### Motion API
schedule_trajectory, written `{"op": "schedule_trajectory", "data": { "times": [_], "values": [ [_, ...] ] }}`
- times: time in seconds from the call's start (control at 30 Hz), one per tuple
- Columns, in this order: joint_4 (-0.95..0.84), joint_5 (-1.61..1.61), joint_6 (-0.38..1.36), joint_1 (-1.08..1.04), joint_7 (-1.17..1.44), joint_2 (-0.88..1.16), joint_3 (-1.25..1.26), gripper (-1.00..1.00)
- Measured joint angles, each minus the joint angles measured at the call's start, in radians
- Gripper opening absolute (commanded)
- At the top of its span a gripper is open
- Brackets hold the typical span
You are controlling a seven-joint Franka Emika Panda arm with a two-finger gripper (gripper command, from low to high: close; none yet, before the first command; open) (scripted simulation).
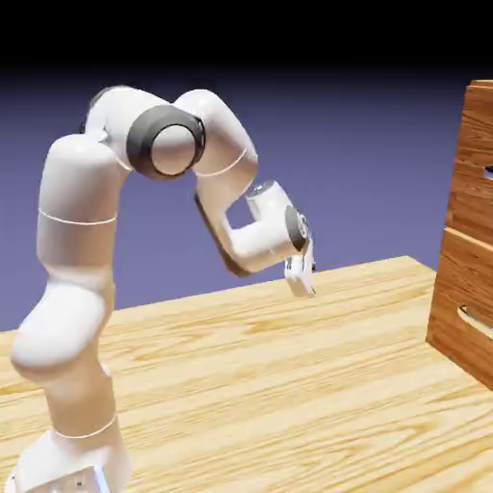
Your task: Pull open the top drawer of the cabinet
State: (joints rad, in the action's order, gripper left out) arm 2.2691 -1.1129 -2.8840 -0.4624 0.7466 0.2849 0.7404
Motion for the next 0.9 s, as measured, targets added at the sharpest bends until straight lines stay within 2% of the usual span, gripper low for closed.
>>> {"op": "schedule_trajectory", "data": {
  "times": [0.9],
  "values": [
    [-0.427, -0.878, 0.121, -0.374, 1.174, 0.675, 0.584, 0.00]
  ]
}}
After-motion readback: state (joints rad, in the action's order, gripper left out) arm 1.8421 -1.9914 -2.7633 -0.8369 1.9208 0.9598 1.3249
